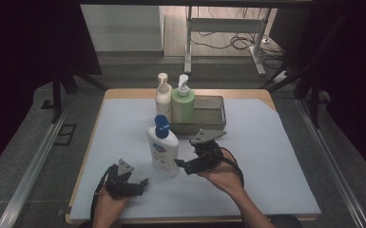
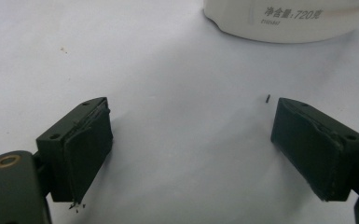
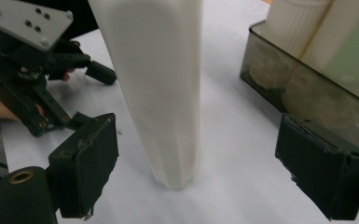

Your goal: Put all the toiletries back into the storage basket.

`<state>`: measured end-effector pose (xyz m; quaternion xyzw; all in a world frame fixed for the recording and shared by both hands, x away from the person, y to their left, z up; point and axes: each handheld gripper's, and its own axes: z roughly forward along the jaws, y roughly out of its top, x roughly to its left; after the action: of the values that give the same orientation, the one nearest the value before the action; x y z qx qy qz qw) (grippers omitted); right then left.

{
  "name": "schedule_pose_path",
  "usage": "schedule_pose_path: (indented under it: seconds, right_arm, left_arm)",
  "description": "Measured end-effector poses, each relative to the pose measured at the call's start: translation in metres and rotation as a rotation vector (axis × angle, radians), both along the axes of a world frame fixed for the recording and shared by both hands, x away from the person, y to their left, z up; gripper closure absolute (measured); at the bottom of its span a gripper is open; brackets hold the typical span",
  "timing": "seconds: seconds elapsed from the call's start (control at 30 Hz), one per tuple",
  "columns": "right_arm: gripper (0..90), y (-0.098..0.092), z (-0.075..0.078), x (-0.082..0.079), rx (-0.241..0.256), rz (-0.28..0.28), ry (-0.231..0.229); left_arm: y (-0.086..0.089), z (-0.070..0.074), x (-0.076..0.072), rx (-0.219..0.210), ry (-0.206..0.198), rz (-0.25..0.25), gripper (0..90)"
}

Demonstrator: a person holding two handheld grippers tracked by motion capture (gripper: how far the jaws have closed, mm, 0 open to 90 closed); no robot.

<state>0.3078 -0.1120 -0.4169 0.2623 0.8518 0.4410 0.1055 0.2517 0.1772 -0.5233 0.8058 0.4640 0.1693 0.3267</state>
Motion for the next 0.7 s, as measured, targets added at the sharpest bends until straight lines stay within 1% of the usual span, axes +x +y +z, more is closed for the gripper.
schedule_pose_path:
  seconds: [0.07,0.17,0.23,0.37,0.43,0.57,0.6,0.7]
  right_arm:
    - [12.7,0.003,0.001,0.000,0.002,-0.001,-0.004]
    - [12.8,0.013,0.003,0.002,-0.001,-0.002,-0.015]
    - [12.9,0.018,0.003,0.003,-0.002,0.002,-0.014]
    - [13.1,0.026,0.002,0.005,-0.009,0.002,-0.027]
    - [13.6,0.033,0.002,0.006,-0.013,0.004,-0.038]
    - [14.6,0.039,0.002,0.007,-0.014,0.006,-0.045]
    - [15.1,0.044,0.001,0.008,-0.025,0.006,-0.056]
    - [16.0,0.047,0.001,0.008,-0.030,0.002,-0.065]
  left_arm:
    - [0.000,0.000,0.000,0.000,0.000,0.000,12.4]
    - [0.000,0.000,0.000,0.000,0.000,0.000,12.4]
    - [0.000,0.000,0.000,0.000,0.000,0.000,12.4]
    - [0.000,0.000,0.000,-0.001,0.000,0.001,12.4]
    - [0.000,0.000,0.000,-0.001,0.000,0.001,12.4]
    - [0.000,0.000,0.000,-0.001,0.000,0.000,12.4]
    - [0.000,0.000,0.000,-0.001,0.000,0.001,12.4]
    - [0.000,0.000,0.000,-0.001,0.000,0.001,12.4]
